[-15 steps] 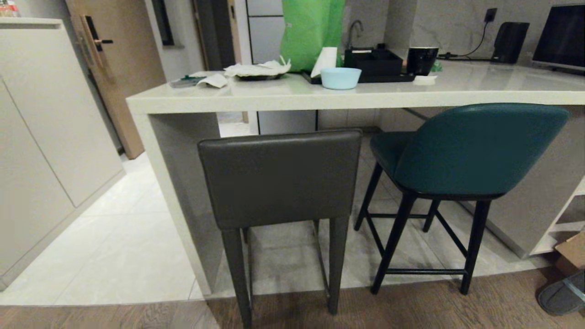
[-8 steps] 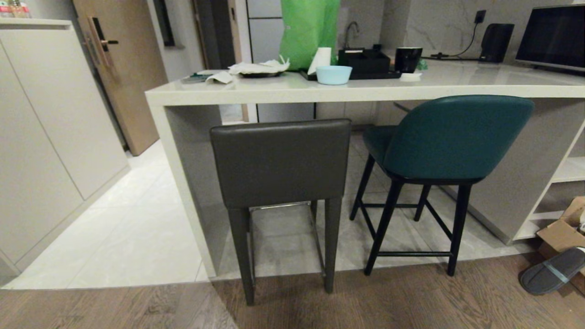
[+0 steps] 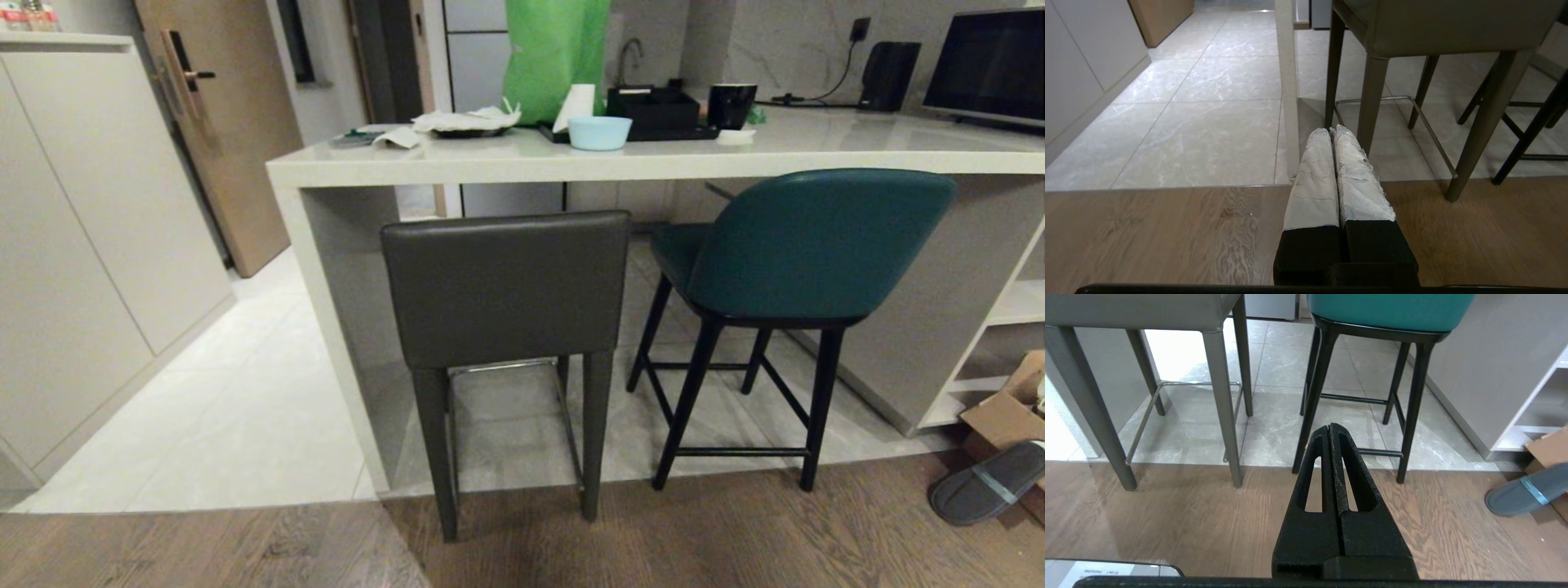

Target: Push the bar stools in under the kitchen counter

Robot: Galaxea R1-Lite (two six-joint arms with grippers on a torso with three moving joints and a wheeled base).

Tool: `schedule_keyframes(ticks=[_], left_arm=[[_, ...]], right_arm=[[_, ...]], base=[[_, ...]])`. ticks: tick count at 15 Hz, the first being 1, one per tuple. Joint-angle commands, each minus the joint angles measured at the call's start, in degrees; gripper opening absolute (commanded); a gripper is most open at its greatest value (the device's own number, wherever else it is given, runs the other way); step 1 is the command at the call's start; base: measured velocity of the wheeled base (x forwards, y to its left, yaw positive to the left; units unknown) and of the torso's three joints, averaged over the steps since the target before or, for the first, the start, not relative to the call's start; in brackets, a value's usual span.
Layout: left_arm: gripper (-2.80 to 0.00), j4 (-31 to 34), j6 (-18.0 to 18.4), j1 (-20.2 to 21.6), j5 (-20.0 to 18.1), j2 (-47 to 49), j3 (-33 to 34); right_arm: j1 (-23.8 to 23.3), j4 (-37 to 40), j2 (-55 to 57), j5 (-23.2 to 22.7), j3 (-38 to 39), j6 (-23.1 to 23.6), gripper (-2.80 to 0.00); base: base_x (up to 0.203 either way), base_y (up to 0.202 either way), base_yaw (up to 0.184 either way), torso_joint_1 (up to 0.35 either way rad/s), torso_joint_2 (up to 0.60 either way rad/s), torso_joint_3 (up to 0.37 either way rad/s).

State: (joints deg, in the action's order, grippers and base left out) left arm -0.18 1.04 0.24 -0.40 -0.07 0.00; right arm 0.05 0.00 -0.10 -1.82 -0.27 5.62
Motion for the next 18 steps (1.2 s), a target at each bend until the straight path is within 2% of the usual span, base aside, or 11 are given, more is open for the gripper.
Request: schedule_keyframes(ticks=[1,18], left_arm=[[-2.8,0.0,-0.07,0.02,0.02,0.07,0.18],[-2.8,0.0,-0.33,-0.07,0.14,0.07,0.18]], right_arm=[[0.04,0.0,0.1,-0.03,0.0,0.09,-2.8],[0.04,0.0,0.1,-0.03,0.09,0.27,-2.8]], base=[[0.005,-0.059,0.003,0.002,0.0,0.002],[0.0,-0.19,0.003,0.003,0.0,0.004]])
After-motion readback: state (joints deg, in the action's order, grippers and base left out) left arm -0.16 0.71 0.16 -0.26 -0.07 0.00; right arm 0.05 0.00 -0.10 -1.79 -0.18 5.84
